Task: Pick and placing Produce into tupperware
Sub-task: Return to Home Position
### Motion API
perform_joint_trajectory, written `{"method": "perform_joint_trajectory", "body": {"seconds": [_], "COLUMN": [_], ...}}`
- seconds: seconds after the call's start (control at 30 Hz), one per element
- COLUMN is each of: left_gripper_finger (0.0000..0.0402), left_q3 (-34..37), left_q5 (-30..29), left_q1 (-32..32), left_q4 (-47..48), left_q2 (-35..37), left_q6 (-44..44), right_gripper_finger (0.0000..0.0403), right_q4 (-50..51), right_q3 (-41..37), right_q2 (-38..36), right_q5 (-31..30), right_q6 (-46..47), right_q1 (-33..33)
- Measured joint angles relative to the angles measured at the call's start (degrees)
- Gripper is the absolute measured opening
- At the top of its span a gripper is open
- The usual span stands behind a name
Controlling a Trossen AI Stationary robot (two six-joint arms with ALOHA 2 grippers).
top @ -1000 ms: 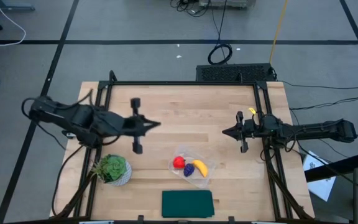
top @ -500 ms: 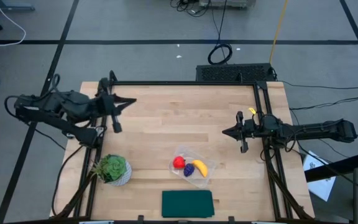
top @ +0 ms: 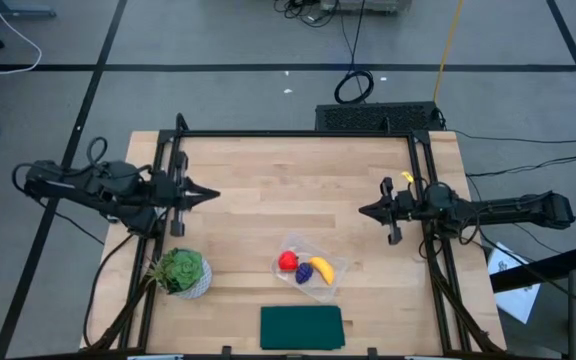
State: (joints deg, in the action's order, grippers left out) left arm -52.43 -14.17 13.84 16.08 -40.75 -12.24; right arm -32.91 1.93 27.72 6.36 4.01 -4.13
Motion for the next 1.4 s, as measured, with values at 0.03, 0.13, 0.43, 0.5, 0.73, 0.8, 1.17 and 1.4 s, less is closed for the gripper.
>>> {"method": "perform_joint_trajectory", "body": {"seconds": [0.03, 0.13, 0.43, 0.5, 0.73, 0.8, 1.17, 1.4], "left_gripper_finger": [0.0, 0.0, 0.0, 0.0, 0.0, 0.0, 0.0, 0.0], "left_q3": [0.8, 4.1, 18.6, 21.6, 32.4, 34.3, 38.3, 40.8], "left_q5": [-0.9, -2.2, -7.9, -6.6, -5.6, -6.1, -1.1, -0.9], "left_q1": [0.0, 0.0, 0.0, 0.0, 0.0, -0.2, -0.9, -2.5], "left_q4": [-0.1, -2.9, -13.7, -15.4, -26.6, -26.9, -24.4, -23.6], "left_q2": [0.5, 2.4, 9.8, 11.2, 16.6, 18.3, 21.5, 22.2], "left_q6": [0.6, 2.5, 4.2, 4.0, 4.9, 4.9, 2.0, 0.8], "right_gripper_finger": [0.0, 0.0, 0.0, 0.0, 0.0, 0.0, 0.0, 0.0], "right_q4": [-0.3, -1.1, -1.5, -1.6, -1.5, -1.4, -1.0, -0.3], "right_q3": [0.0, 0.0, 0.0, 0.0, 0.0, 0.0, 0.0, 0.0], "right_q2": [0.0, -0.2, -1.5, -1.6, -1.7, -1.7, -1.7, -1.7], "right_q5": [0.2, 1.6, 1.6, 1.4, -0.2, -0.6, -4.9, -5.1], "right_q6": [0.1, 0.8, 1.8, 2.2, 2.6, 2.6, 3.3, 3.3], "right_q1": [0.0, 0.1, 0.1, 0.1, -0.8, -1.2, -2.3, -2.3]}}
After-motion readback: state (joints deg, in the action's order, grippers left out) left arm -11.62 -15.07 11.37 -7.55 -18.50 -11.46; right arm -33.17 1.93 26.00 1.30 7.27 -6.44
